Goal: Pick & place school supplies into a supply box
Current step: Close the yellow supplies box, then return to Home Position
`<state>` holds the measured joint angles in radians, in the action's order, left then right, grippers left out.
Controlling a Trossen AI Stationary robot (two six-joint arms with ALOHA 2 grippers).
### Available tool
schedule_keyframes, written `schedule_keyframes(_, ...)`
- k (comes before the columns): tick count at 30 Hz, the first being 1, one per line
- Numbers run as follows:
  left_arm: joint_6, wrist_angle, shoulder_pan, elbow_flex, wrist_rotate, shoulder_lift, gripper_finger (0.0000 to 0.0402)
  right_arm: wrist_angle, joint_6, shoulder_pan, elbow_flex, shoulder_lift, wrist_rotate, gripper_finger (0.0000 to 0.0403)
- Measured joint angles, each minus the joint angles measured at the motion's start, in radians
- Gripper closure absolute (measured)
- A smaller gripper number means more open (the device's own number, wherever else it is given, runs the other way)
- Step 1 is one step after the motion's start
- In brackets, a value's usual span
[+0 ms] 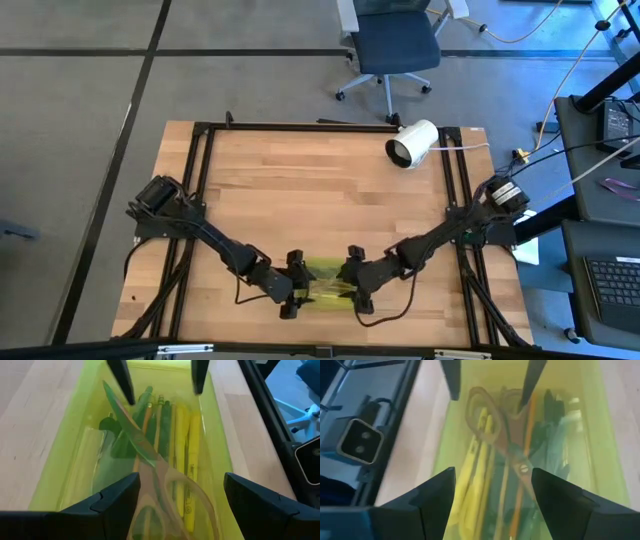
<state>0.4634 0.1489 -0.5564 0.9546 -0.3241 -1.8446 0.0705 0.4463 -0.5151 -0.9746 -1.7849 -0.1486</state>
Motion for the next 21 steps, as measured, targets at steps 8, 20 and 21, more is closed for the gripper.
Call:
schedule_keyframes(8, 0.003, 0.018, 0.007, -0.003, -0.011, -0.002, 0.0118, -0.056, -0.009, 0.001, -0.012, -0.029, -0.048, 0.0138)
schedule_keyframes(20, -0.018, 0.032, 0.001, -0.009, -0.007, 0.082, 0.0118, -0.039, -0.033, 0.001, -0.003, 0.031, -0.039, 0.0138)
schedule_keyframes(21, -0.019, 0.023, 0.002, -0.009, -0.009, 0.097, 0.0118, -0.043, -0.033, 0.001, -0.003, 0.045, -0.039, 0.0138)
